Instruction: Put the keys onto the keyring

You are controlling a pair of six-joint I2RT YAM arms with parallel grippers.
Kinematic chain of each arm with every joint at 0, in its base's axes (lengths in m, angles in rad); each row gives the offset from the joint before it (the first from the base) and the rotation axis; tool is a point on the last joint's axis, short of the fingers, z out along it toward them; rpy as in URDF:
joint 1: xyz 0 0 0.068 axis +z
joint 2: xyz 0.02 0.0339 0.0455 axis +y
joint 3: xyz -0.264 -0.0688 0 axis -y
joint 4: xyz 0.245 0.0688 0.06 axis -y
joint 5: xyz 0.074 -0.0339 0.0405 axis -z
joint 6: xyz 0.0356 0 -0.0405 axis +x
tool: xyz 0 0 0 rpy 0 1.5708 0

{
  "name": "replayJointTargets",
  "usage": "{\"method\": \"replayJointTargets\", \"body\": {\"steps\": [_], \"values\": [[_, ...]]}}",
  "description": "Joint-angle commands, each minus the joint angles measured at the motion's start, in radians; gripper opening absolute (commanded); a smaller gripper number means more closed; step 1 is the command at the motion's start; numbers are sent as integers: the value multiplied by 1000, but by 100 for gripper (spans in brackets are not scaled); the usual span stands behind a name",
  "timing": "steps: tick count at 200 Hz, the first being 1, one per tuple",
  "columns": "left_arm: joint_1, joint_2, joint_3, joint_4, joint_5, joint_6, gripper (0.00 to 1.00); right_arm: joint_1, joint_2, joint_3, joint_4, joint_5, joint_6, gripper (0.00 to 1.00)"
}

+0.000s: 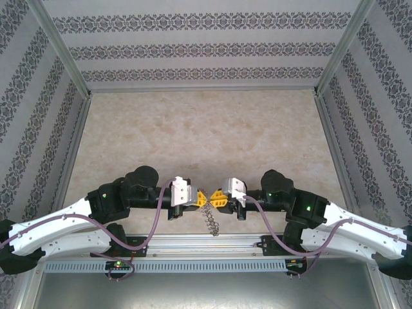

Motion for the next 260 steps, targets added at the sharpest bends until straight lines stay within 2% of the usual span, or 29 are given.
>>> {"method": "replayJointTargets", "body": {"steps": [1,25,50,63,90,118,161,207,227,260], "values": [[6,-14,2,66,11,-9,0,-2,-7,-3,15,33,11,14],[11,-14,-10,50,-50,-9,0,-3,-68,-18,19,113,5,17],[52,-17,-62,38,-123,-41,0,-14,-142,-56,26,333,12,38],[80,-21,-88,41,-157,-72,0,-35,-160,-64,18,401,22,48],[148,-22,-110,27,-191,-130,0,-73,-155,-69,12,391,50,65],[173,44,-71,-18,-323,-145,0,-79,-149,-88,9,410,61,76],[241,275,9,21,-395,-180,0,-92,-197,-98,-27,481,68,81],[311,527,145,70,-313,-185,0,-103,-315,-124,-51,612,76,84],[322,642,220,62,-290,-180,0,-104,-356,-135,-58,680,75,88],[350,828,379,23,-269,-197,0,-111,-380,-143,-56,721,67,90]]}}
